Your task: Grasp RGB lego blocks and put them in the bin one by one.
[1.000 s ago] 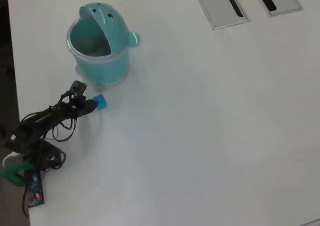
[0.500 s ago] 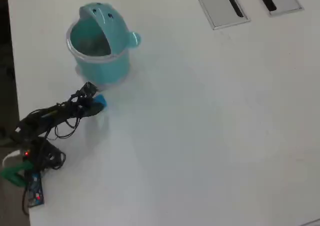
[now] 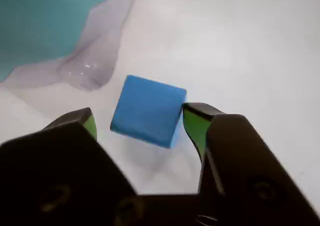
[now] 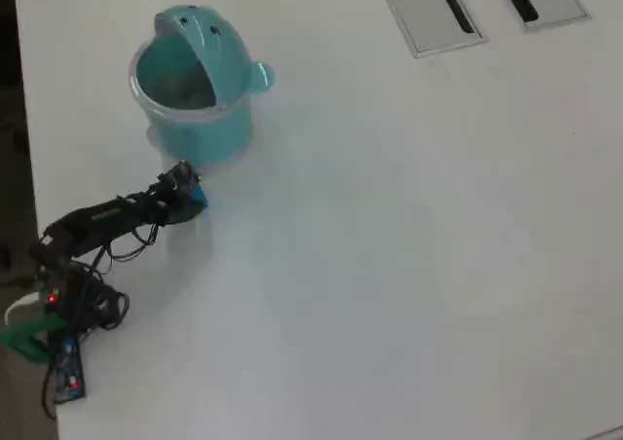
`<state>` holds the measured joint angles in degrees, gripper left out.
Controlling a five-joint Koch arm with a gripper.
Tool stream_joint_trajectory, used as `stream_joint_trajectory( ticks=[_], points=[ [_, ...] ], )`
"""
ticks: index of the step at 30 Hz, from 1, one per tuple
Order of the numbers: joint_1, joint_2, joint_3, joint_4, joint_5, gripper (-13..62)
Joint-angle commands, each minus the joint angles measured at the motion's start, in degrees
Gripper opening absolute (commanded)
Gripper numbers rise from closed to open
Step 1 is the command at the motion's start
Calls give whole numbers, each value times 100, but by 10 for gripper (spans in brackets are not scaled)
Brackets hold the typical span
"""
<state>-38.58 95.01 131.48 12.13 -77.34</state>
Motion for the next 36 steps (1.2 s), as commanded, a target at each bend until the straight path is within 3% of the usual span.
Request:
stream_joint_trajectory(
  ticks=[1,14,19,23,36],
  points=[
    [-132,-62,-483,-272,9,312],
    [-387,-729,-448,-896,-132,237],
    [-510,-650,-272,-1318,-158,132],
    [-563,-501,-53,-1740,-185,103],
    [-668,466,369,-2443,-835,101]
  ],
)
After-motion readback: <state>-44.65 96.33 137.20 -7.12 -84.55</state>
